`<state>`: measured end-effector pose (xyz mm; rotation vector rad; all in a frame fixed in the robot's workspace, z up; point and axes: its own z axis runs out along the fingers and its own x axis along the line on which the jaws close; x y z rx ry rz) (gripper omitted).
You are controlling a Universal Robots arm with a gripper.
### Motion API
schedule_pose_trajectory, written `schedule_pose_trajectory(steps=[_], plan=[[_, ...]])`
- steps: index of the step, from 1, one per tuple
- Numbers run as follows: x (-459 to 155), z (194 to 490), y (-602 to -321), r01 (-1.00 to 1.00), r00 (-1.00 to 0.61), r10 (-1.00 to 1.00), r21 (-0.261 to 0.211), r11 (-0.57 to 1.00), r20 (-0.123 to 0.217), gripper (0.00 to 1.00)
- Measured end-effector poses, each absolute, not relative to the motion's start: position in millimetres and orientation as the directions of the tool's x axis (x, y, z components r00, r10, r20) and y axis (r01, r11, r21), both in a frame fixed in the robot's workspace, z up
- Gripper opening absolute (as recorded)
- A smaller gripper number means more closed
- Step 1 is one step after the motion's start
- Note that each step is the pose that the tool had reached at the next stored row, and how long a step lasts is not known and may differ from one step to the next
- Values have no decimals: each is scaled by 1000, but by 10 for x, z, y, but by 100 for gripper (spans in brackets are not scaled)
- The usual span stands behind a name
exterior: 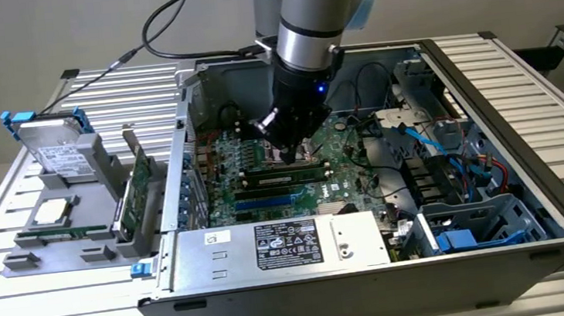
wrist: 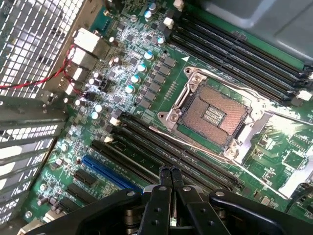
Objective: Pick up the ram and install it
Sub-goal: 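Press down the ram until it locks into place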
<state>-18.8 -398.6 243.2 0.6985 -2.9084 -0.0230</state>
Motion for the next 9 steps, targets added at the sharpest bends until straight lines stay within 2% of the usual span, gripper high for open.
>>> schedule_pose_trajectory(steps=[9], plan=[[-188, 2429, -3986, -344, -929, -347, 45, 938, 130, 10]])
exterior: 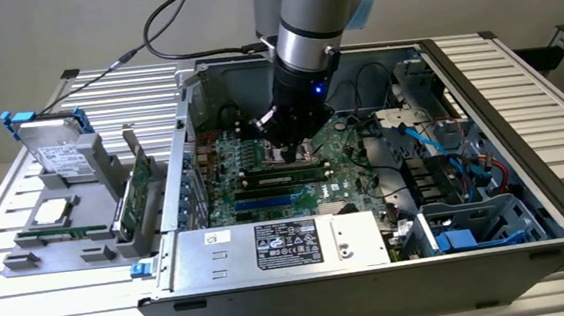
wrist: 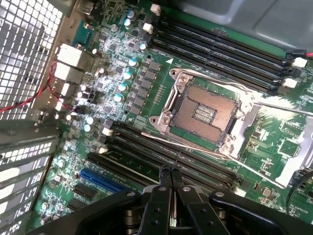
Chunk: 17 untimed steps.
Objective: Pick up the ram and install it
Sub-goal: 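Press down the ram until it locks into place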
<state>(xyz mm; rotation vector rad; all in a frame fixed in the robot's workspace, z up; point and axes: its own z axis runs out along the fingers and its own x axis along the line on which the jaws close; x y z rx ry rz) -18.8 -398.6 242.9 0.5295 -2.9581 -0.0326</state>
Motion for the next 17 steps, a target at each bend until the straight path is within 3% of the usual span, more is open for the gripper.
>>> schedule_pose_trajectory(steps=[7, 17], plan=[[-187, 2410, -3986, -201, -973, -203, 25, 979, 106, 10], [-189, 2419, -3986, -109, -988, -108, -6, 994, 107, 10]])
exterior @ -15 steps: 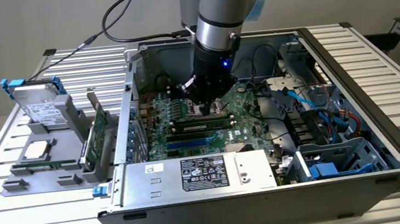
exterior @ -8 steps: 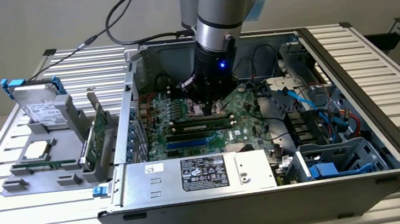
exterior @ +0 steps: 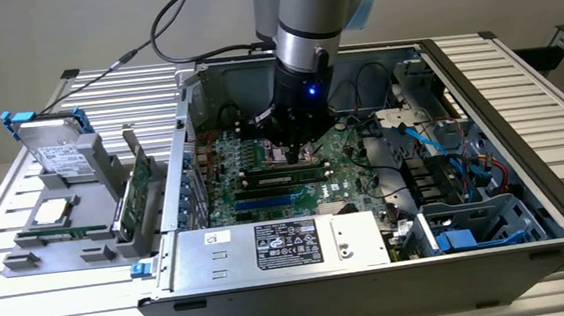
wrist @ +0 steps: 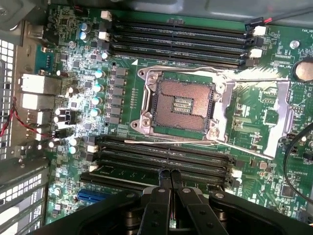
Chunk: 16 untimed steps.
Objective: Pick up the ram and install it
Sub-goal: 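Press down the ram until it locks into place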
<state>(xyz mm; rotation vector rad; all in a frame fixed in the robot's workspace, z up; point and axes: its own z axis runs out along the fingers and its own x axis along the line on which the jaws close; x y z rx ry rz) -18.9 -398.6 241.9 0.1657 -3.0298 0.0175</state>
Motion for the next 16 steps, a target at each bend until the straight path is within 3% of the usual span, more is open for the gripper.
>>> schedule_pose_trajectory(steps=[16], plan=[[-193, 2509, -3987, -38, -993, -29, -76, 996, 110, 10]])
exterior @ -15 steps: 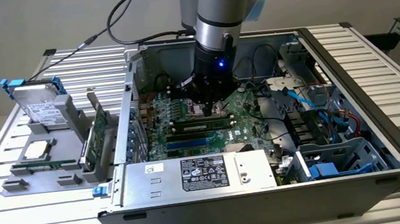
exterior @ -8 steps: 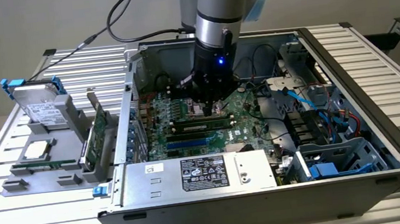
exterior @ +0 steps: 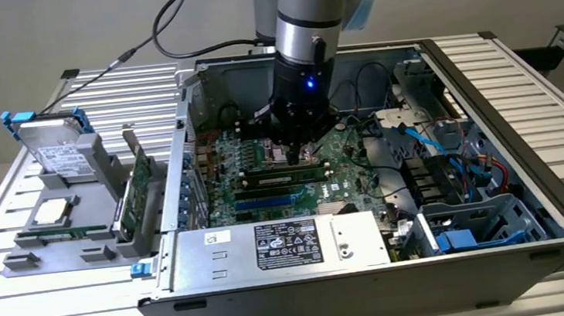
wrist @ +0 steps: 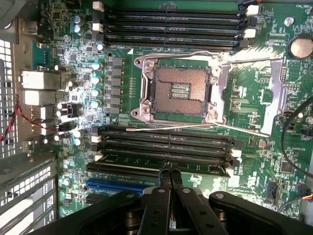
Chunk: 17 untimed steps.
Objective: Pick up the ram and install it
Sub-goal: 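Press down the ram until it locks into place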
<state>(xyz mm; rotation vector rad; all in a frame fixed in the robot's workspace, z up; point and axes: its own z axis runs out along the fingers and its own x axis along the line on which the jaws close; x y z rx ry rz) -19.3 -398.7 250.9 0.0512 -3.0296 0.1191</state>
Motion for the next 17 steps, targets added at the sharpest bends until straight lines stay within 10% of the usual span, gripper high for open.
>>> schedule_pose_trajectory(steps=[17], plan=[[-199, 2539, -3986, 19, -995, 28, -88, 996, 96, 10]])
